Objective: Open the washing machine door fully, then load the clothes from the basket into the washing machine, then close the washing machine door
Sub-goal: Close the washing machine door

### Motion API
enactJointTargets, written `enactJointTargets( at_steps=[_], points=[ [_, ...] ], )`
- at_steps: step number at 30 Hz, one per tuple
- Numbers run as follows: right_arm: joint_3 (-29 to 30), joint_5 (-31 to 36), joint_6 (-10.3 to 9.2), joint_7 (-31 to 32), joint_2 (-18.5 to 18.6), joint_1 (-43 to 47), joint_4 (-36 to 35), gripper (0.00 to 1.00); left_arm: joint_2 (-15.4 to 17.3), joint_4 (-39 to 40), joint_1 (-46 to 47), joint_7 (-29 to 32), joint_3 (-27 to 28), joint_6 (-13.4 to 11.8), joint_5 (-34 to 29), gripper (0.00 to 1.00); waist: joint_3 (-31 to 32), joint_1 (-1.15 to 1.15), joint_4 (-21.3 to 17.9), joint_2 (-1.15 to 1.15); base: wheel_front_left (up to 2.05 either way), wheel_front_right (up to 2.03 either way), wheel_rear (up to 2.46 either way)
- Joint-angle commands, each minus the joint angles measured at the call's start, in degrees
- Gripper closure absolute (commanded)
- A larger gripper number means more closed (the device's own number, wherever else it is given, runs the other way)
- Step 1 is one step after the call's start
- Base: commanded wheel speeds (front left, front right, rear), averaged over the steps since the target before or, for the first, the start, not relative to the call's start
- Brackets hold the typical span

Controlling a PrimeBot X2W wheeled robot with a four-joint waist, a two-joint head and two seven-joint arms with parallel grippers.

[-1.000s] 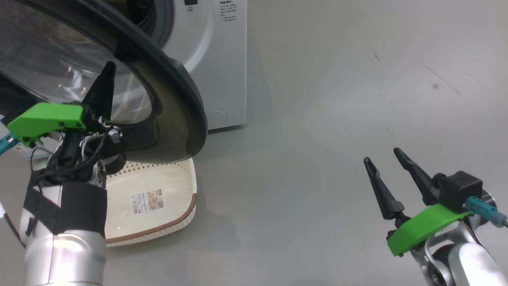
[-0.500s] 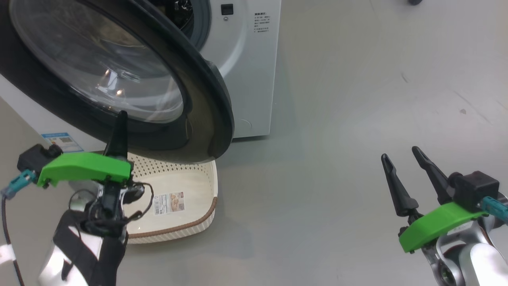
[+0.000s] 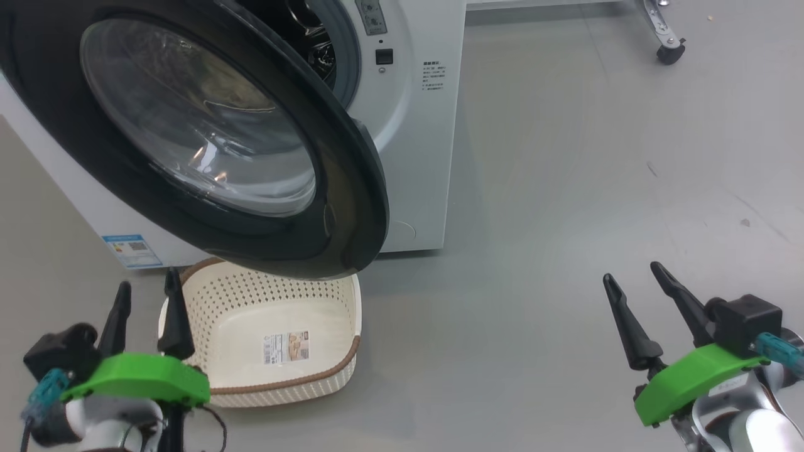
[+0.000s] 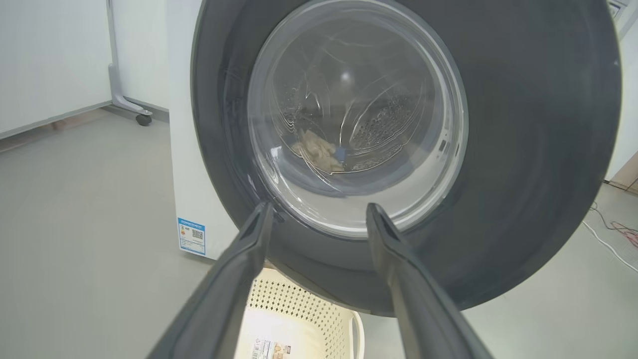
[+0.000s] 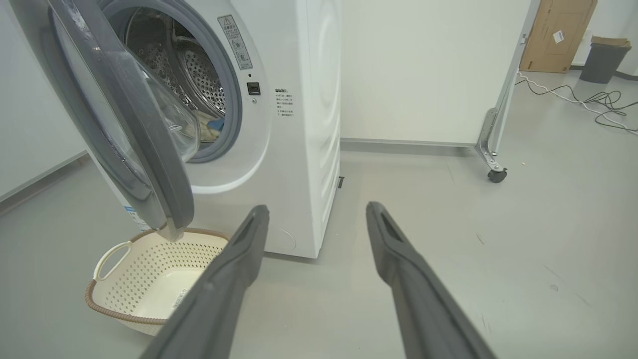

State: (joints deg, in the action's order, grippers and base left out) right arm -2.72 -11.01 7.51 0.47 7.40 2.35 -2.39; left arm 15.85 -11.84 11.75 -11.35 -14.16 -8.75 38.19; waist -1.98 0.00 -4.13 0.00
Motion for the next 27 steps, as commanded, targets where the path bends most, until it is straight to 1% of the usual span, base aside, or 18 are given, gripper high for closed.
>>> enactJointTargets(
  at_steps=[1,2,5,9,12,18,27],
  points=[
    [-1.0,0.3,-0.02,0.2,1.7,-0.9,-2.4,0.00,2.6,3.7,-0.1,-0.6,2.1,-1.7,-1.6,0.00,0.3,0.00,0.4,0.00,0.00,0.00,0.00],
    [-0.9,0.3,-0.02,0.2,1.7,-0.7,-2.5,0.00,3.4,4.8,-1.4,-0.6,2.0,-3.0,-2.9,0.00,0.4,0.00,0.5,0.00,0.00,0.00,0.00],
    [-0.8,0.4,-0.02,0.5,2.0,-0.2,-2.8,0.00,4.4,8.5,-5.1,-0.5,1.8,-6.2,-5.1,0.00,0.6,0.00,1.0,0.00,0.00,0.00,0.00],
    [-0.6,0.6,-0.02,1.0,2.3,0.2,-3.1,0.00,4.8,12.9,-9.0,-0.5,1.6,-9.1,-6.9,0.00,0.8,0.00,1.6,0.00,0.00,0.00,0.00],
    [-0.6,0.8,-0.02,1.5,2.7,0.4,-3.5,0.00,5.5,14.7,-10.8,0.0,1.1,-10.3,-8.2,0.00,0.9,0.00,2.0,0.00,0.00,0.00,0.00],
    [-0.2,0.7,-0.02,1.9,3.1,0.8,-3.8,0.00,6.1,16.9,-12.4,1.1,0.6,-11.6,-9.0,0.00,0.9,0.00,2.2,0.00,0.00,0.00,0.00],
    [-0.1,0.6,-0.02,2.1,2.8,0.8,-4.1,0.00,6.0,18.0,-12.3,1.9,0.2,-12.1,-8.9,0.00,0.5,0.00,2.2,0.00,0.00,0.00,0.00]
  ],
)
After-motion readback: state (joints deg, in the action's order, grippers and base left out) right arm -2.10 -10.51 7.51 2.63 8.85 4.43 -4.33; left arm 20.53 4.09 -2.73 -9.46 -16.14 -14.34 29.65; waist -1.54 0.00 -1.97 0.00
